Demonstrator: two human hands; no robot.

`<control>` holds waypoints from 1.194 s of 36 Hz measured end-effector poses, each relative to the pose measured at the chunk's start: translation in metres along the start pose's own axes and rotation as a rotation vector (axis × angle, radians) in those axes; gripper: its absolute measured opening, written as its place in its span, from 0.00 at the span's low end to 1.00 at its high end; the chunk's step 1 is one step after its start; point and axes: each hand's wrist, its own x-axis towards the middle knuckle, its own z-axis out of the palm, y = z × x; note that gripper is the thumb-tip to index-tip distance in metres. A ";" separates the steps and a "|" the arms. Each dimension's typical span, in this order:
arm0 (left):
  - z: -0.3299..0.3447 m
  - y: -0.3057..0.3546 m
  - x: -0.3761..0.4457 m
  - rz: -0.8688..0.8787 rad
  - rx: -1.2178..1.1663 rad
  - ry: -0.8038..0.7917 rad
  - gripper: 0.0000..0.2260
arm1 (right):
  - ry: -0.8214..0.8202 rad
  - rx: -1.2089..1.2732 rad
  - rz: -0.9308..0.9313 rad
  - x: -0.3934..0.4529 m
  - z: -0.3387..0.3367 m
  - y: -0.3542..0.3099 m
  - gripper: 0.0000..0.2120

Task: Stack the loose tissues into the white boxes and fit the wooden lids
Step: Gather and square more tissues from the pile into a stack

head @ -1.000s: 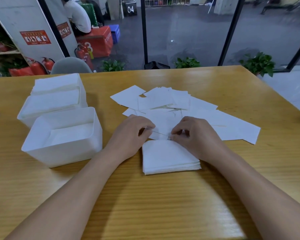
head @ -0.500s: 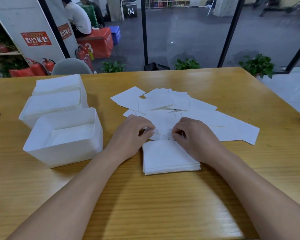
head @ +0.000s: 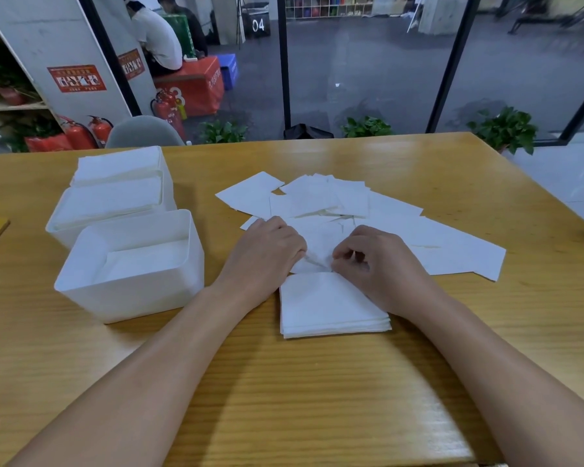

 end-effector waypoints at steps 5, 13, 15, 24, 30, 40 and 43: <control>-0.004 0.005 0.000 -0.018 -0.069 0.116 0.04 | 0.065 -0.047 -0.061 -0.001 -0.002 0.000 0.12; -0.008 0.017 -0.005 -0.143 -0.316 0.074 0.10 | 0.232 -0.041 -0.107 0.000 -0.002 -0.005 0.03; -0.012 0.018 -0.008 -0.132 -0.342 0.030 0.18 | 0.240 -0.002 -0.095 -0.002 -0.005 -0.006 0.03; -0.014 0.012 -0.014 -0.106 -0.277 0.196 0.05 | 0.234 0.061 -0.132 -0.007 -0.011 -0.004 0.02; -0.025 0.015 -0.018 -0.214 -0.460 0.283 0.07 | 0.316 0.277 -0.104 -0.009 -0.021 -0.007 0.05; -0.034 0.000 -0.028 -0.386 -0.979 -0.148 0.15 | 0.001 0.496 0.110 -0.008 -0.036 0.005 0.08; -0.033 -0.003 -0.029 -0.395 -0.962 -0.245 0.17 | -0.107 0.380 0.120 -0.007 -0.035 0.010 0.08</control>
